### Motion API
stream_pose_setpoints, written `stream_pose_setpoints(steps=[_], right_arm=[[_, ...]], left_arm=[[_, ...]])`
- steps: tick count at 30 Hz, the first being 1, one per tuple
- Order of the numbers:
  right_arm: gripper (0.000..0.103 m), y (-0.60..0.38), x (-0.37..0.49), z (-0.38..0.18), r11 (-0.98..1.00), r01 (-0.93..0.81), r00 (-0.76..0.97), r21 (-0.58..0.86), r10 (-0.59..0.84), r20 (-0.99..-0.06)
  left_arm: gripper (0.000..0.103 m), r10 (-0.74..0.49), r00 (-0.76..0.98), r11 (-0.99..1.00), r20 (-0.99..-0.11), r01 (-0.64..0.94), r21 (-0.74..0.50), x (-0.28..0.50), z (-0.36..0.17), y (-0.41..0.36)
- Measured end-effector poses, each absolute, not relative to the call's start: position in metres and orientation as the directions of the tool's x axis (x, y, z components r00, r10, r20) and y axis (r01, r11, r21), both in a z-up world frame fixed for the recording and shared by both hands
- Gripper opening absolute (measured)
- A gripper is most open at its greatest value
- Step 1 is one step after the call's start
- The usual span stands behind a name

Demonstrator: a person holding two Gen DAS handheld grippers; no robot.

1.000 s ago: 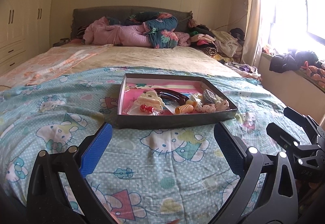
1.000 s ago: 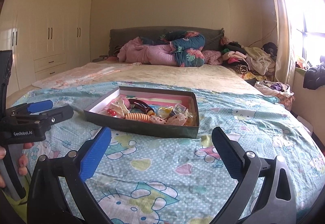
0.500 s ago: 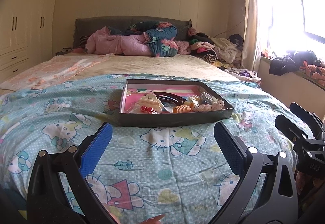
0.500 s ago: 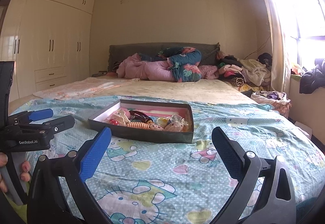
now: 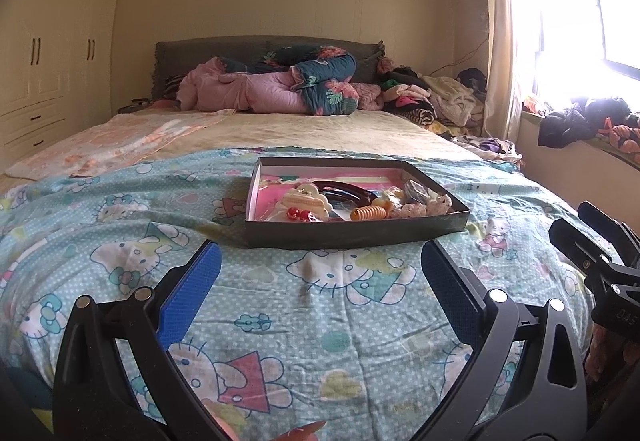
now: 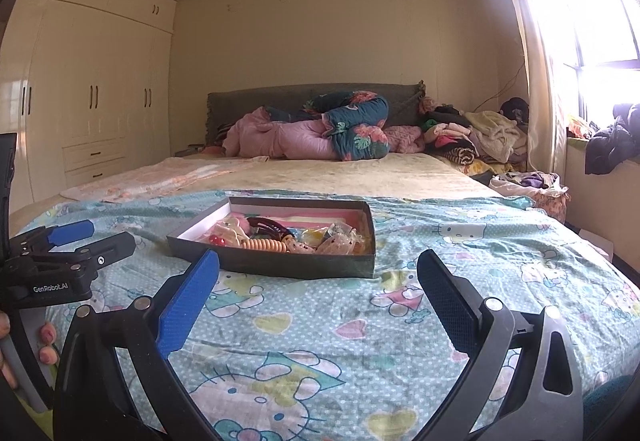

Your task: Organize jewelry

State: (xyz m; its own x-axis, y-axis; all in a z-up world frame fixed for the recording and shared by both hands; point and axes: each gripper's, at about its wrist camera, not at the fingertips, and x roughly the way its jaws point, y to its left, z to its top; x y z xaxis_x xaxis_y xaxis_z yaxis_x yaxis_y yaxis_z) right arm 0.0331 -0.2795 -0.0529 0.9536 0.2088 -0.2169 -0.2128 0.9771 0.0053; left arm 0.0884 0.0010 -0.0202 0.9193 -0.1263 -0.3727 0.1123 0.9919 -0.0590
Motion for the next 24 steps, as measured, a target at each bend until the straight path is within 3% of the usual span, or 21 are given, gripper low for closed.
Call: stream_pose_setpoints(steps=[24], right_arm=[[0.097,-0.2749,0.0419,-0.0622,0.982,-0.186,0.962,-0.011,0.180,-0.206]], left_arm=[[0.092,-0.080,0.925,0.997,-0.370,0.070,-0.039,0.0948,-0.0292,0.0048]])
